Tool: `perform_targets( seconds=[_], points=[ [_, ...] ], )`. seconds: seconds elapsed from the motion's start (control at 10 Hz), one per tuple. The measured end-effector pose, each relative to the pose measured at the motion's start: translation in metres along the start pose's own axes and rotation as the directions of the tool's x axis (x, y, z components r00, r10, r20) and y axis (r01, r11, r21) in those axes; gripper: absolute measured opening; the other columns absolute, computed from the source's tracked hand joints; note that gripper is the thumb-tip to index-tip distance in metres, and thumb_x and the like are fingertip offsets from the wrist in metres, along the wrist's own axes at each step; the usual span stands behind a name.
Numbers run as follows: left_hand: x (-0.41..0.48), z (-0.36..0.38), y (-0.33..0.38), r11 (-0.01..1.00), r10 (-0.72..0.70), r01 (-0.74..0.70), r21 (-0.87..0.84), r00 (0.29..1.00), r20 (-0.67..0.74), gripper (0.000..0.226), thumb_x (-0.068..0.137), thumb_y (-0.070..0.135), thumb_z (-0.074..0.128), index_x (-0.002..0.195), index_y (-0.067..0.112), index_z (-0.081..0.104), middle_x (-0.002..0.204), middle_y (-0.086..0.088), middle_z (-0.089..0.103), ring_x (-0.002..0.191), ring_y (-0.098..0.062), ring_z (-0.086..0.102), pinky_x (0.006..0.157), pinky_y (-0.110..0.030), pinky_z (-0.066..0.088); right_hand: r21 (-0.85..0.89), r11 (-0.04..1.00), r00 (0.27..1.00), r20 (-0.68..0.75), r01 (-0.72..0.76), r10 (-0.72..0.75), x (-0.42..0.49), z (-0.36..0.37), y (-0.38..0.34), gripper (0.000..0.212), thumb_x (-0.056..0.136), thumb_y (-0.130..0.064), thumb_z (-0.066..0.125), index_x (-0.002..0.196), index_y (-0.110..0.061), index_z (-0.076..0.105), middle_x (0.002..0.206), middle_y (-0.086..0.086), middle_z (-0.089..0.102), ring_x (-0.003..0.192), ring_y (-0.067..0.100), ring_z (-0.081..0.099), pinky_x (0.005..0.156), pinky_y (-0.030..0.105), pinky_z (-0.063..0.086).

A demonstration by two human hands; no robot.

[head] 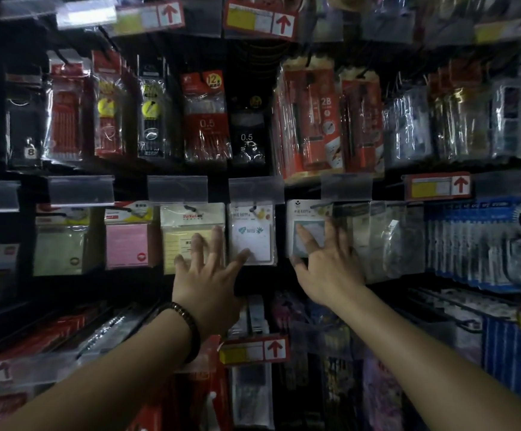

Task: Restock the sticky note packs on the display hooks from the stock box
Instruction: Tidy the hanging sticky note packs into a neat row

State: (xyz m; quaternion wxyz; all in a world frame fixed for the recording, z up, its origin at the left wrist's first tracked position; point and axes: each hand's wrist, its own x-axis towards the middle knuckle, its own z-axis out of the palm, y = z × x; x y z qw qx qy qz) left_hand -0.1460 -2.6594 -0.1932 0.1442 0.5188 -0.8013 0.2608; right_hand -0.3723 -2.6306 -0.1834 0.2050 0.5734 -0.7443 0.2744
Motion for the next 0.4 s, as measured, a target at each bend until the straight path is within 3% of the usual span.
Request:
perform_targets(
  seconds=[0.2,0.3,0.4],
  points=[
    [-0.005,-0.013,-0.008,0.994,0.038,-0.038,-0.107,0.999,-0.003,0.093,0.098,0.059,0.060,0.165,0.049,-0.003,0.173,-0.010,-0.029,0.159,-0.049,-0.016,0.128,-0.064,0.015,0.014,1.000,0.998,0.052,-0.022,0.021,0.003,-0.005,-0.004,0.068,0.106,-0.059,0.039,0.166,-0.047,0.008,0.174,0.006,-0.024,0.161,0.038,-0.010,0.130,0.059,0.016],
    [-0.019,-0.021,-0.015,0.975,0.053,-0.060,-0.215,0.998,-0.039,0.088,0.097,0.053,0.066,0.165,0.044,0.012,0.177,-0.005,-0.009,0.162,-0.042,-0.001,0.127,-0.061,0.025,0.021,1.000,0.997,0.078,-0.021,0.019,-0.007,-0.012,-0.007,0.066,0.107,-0.055,0.040,0.167,-0.038,0.017,0.176,0.011,-0.010,0.161,0.038,-0.002,0.128,0.058,0.021],
    [-0.044,-0.030,-0.027,0.938,0.055,-0.076,-0.338,0.996,-0.072,0.081,0.095,0.057,0.066,0.162,0.041,0.023,0.165,-0.002,0.032,0.149,-0.031,0.037,0.119,-0.053,0.043,0.016,0.999,0.999,-0.003,0.052,-0.052,-0.035,-0.024,-0.012,0.063,0.107,-0.055,0.041,0.162,-0.025,0.035,0.166,0.012,0.033,0.153,0.033,0.026,0.119,0.050,0.038]
  ],
)
